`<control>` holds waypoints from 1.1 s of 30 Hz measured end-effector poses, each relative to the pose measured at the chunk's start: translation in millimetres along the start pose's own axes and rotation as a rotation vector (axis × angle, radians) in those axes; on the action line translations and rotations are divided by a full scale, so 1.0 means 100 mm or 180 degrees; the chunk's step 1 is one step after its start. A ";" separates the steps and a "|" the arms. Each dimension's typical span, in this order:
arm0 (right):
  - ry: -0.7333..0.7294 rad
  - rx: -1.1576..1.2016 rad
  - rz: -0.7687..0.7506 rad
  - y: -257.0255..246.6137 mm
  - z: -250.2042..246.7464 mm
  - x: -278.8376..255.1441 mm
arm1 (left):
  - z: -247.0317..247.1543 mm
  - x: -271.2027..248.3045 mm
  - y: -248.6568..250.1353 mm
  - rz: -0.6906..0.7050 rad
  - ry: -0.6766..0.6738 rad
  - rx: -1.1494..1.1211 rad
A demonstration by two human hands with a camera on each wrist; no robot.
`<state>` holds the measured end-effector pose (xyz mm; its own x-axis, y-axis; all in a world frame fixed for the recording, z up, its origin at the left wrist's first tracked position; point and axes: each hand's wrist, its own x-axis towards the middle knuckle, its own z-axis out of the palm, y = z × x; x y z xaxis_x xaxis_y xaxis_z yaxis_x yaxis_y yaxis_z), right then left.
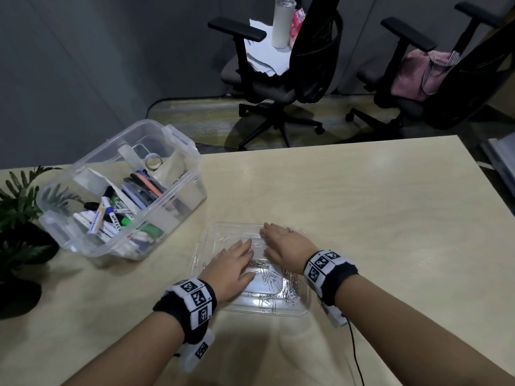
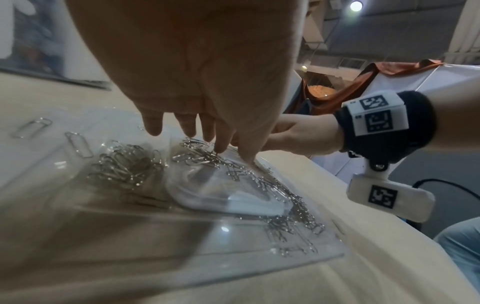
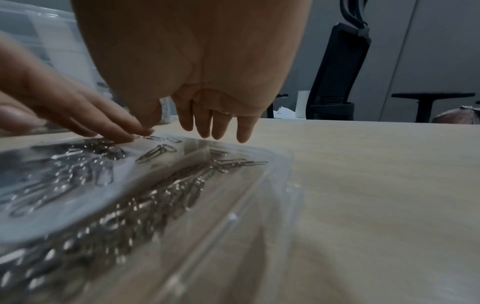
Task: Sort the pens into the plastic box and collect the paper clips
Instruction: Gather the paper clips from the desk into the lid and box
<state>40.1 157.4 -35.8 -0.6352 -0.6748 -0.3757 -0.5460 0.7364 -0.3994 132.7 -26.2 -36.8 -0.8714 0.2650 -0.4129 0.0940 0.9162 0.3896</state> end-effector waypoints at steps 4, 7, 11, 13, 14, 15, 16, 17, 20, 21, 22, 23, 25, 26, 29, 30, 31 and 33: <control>-0.0003 -0.0077 -0.0028 0.10 0.04 -0.20 | 0.02 -0.10 -0.04 0.0126 0.0054 -0.0399; 0.0258 0.0183 -0.0008 0.15 0.06 -0.24 | -0.04 -0.11 -0.08 0.0030 0.0389 -0.0898; 0.0324 0.0252 0.0063 0.09 0.02 -0.15 | -0.12 -0.03 -0.18 -0.0438 0.0584 -0.0758; 0.0311 0.0127 0.0185 0.06 0.00 -0.10 | -0.15 0.03 -0.22 -0.0582 0.0460 -0.0689; 0.0298 0.0093 0.0243 0.05 -0.01 -0.08 | -0.16 0.05 -0.23 -0.0610 0.0419 -0.0711; 0.0283 0.0102 0.0291 0.04 -0.01 -0.06 | -0.16 0.06 -0.24 -0.0619 0.0417 -0.0749; 0.0264 0.0130 0.0339 0.02 -0.02 -0.05 | -0.16 0.06 -0.24 -0.0618 0.0447 -0.0781; 0.0256 0.0151 0.0385 0.01 -0.03 -0.04 | -0.17 0.05 -0.24 -0.0610 0.0494 -0.0790; 0.0252 0.0092 0.0486 -0.01 -0.02 0.00 | -0.14 0.00 -0.23 -0.0567 0.0579 -0.0778; 0.0229 0.0058 0.0505 -0.01 -0.01 0.01 | -0.13 -0.01 -0.23 -0.0568 0.0603 -0.0814; 0.0201 0.0042 0.0521 0.00 -0.01 0.02 | -0.12 -0.02 -0.23 -0.0580 0.0641 -0.0867; 0.0189 0.0062 0.0531 0.00 0.00 0.03 | -0.12 -0.02 -0.23 -0.0613 0.0686 -0.0933; 0.0231 0.0201 0.0559 0.01 0.00 0.06 | -0.13 0.01 -0.24 -0.0737 0.0753 -0.1097; 0.0254 0.0282 0.0587 0.02 -0.01 0.08 | -0.14 0.03 -0.24 -0.0807 0.0775 -0.1172; 0.0311 0.0546 0.0721 0.06 -0.03 0.10 | -0.16 0.12 -0.23 -0.0998 0.0813 -0.1407; 0.0326 0.0617 0.0762 0.08 -0.04 0.11 | -0.16 0.14 -0.22 -0.1060 0.0801 -0.1474; 0.0330 0.0667 0.0792 0.10 -0.04 0.12 | -0.16 0.16 -0.21 -0.1124 0.0779 -0.1525; 0.0287 0.0719 0.0845 0.13 -0.06 0.13 | -0.14 0.21 -0.20 -0.1266 0.0778 -0.1631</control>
<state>21.1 158.4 -41.3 -0.7898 -0.4470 -0.4200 -0.2274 0.8494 -0.4763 105.8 -43.2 -41.2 -0.8816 -0.1922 -0.4311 -0.4421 0.6563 0.6115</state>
